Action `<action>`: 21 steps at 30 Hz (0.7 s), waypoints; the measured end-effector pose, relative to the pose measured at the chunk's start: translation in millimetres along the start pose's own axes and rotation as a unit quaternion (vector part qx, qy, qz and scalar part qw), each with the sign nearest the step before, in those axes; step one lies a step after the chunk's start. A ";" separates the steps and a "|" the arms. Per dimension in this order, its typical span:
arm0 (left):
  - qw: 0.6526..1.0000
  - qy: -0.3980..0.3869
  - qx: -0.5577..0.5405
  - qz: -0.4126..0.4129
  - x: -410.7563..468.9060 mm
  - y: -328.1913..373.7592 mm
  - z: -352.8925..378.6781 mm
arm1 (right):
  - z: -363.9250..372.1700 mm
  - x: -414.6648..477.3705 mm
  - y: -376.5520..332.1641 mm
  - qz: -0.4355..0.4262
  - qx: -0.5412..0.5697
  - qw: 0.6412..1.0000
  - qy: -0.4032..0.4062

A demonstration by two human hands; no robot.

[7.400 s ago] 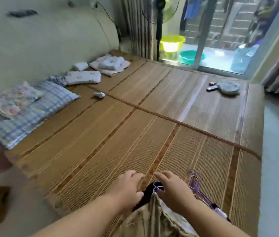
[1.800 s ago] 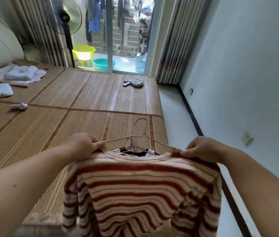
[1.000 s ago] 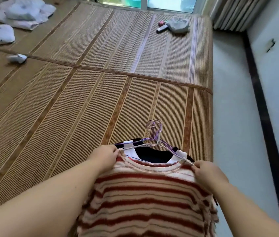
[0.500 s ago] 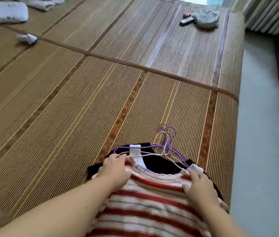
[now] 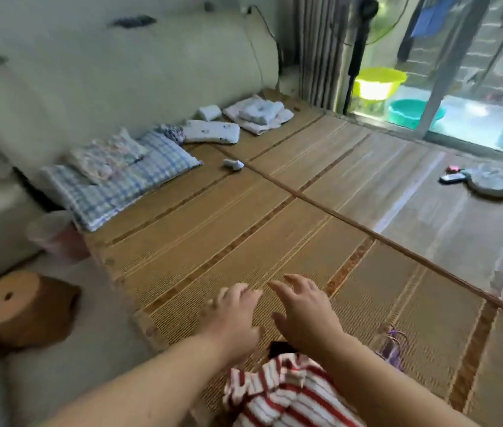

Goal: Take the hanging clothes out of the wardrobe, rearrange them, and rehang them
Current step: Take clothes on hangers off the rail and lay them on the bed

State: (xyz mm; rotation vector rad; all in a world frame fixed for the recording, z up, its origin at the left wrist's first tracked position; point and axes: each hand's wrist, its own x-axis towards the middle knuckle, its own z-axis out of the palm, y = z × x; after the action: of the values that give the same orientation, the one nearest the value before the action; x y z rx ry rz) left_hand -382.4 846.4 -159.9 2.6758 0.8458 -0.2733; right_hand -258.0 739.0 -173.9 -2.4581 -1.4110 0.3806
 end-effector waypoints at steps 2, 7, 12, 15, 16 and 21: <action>0.998 0.051 0.024 -0.015 -31.8 -28.8 -35.2 | -13.5 5.6 -48.1 -0.053 0.001 0.999 0.012; 0.974 0.183 0.109 -0.077 -130.0 -108.8 -118.6 | -52.2 16.2 -187.5 -0.199 0.019 0.978 0.054; 0.921 0.322 0.130 -0.178 -230.5 -181.4 -190.9 | -85.5 10.4 -344.9 -0.323 0.032 0.942 0.085; 0.888 0.381 0.134 -0.219 -290.8 -225.5 -229.0 | -90.7 -0.8 -432.9 -0.380 0.051 0.919 0.096; 0.879 0.392 0.143 -0.232 -309.8 -239.8 -240.2 | -91.4 -5.1 -460.1 -0.396 0.056 0.911 0.099; 0.832 0.438 0.173 -0.293 -387.9 -294.8 -285.6 | -97.3 -23.2 -568.8 -0.454 0.100 0.877 0.121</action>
State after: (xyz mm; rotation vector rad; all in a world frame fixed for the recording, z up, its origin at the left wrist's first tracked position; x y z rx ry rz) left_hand -843.7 973.0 140.3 2.7288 2.0560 0.8305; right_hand -686.0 983.0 127.5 -1.3792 -2.0544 -0.0067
